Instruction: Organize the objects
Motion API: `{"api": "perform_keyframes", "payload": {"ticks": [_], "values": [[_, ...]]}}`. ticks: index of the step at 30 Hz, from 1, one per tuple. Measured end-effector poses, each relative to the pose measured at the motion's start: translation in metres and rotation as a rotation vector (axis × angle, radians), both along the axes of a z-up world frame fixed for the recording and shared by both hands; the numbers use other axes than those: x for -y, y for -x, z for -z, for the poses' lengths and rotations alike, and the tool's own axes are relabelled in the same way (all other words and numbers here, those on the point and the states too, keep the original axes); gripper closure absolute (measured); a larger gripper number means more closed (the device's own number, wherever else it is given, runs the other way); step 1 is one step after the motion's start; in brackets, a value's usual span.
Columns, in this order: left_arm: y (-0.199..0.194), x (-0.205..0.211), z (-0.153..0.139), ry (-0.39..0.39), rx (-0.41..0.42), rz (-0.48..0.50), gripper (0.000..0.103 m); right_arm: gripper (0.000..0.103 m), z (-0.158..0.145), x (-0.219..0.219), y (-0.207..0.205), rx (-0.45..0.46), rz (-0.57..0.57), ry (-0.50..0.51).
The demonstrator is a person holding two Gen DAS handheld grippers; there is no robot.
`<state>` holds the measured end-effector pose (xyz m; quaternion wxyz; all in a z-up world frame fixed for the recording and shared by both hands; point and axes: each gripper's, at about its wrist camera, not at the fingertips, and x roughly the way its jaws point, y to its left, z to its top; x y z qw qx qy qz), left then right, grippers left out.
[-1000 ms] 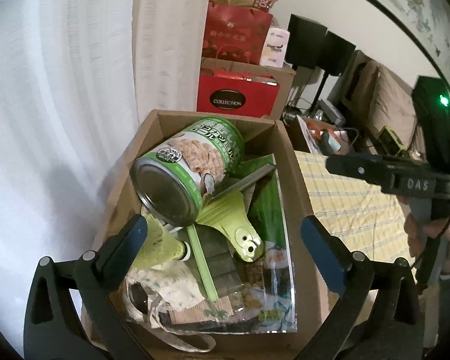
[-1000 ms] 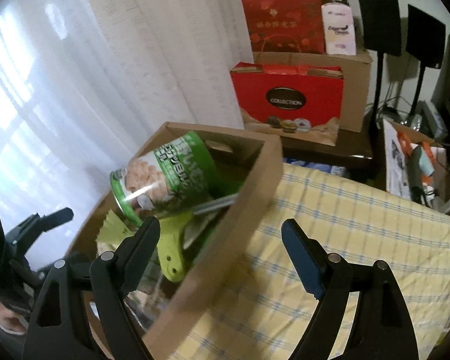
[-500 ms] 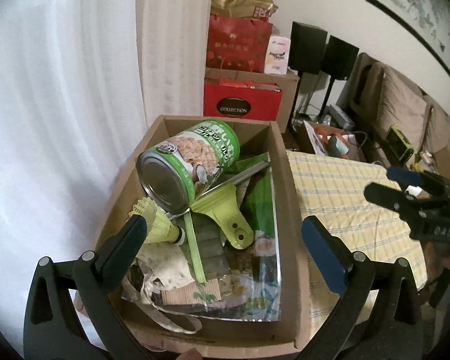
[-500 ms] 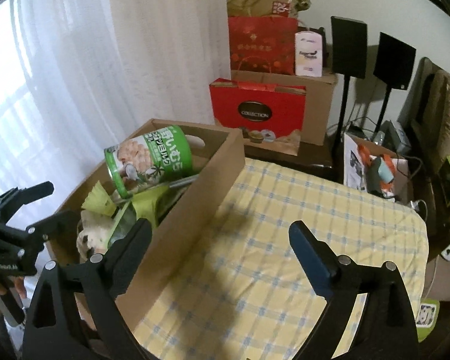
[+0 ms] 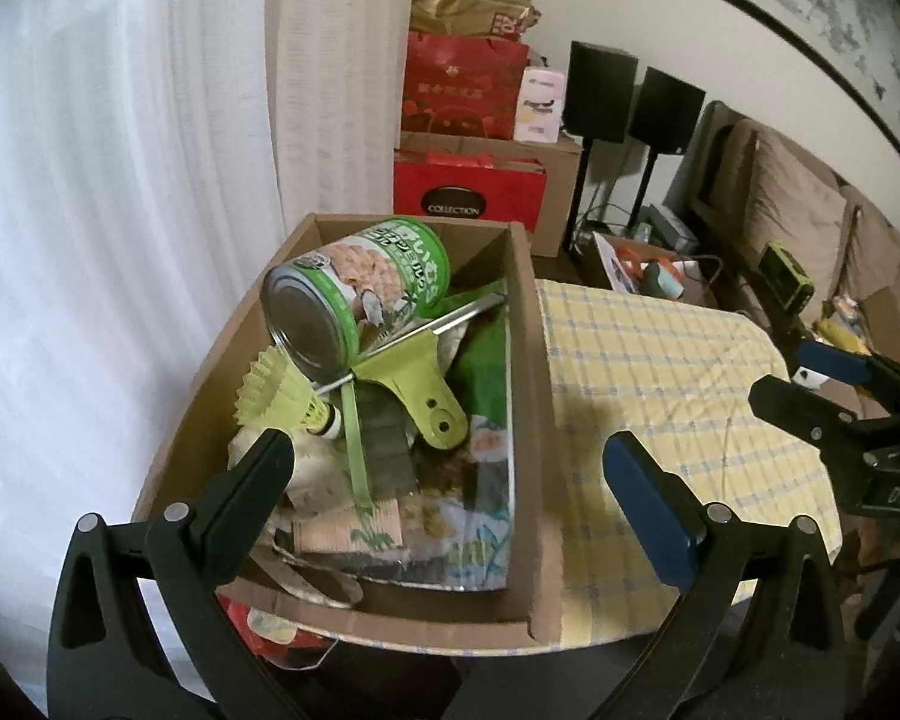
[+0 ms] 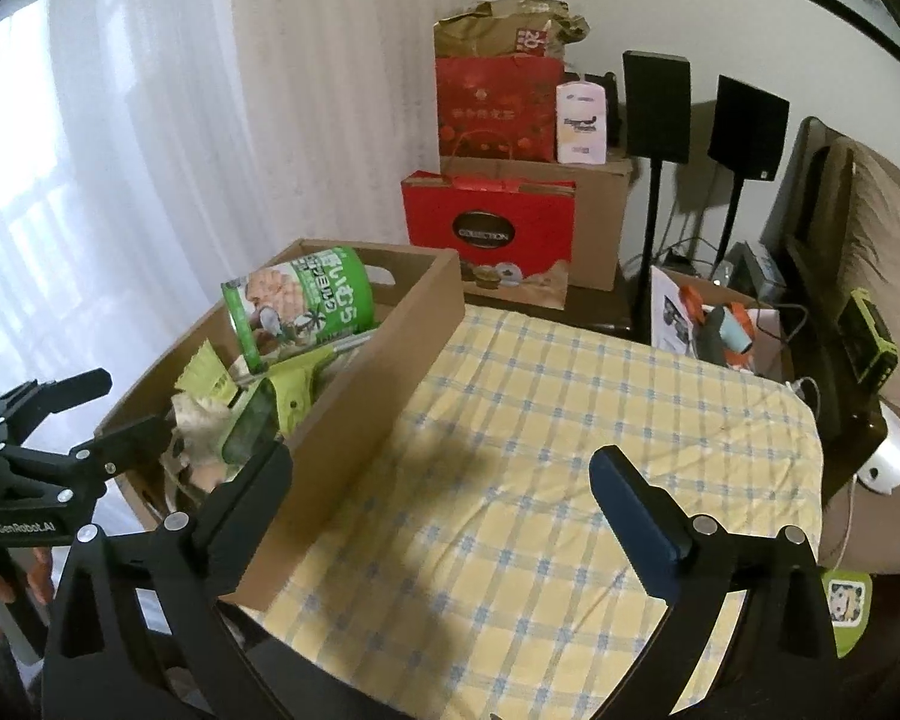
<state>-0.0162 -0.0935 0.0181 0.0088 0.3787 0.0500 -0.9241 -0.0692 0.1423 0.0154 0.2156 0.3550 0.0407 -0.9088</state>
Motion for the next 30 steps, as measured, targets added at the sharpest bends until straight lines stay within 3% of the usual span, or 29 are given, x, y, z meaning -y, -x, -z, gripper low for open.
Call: {"api": "perform_keyframes", "payload": {"ticks": [30], "values": [[-0.036, -0.029, -0.002, 0.040, -0.039, -0.010, 0.000, 0.002, -0.001, -0.031, -0.059, -0.063, 0.096, -0.004]]}}
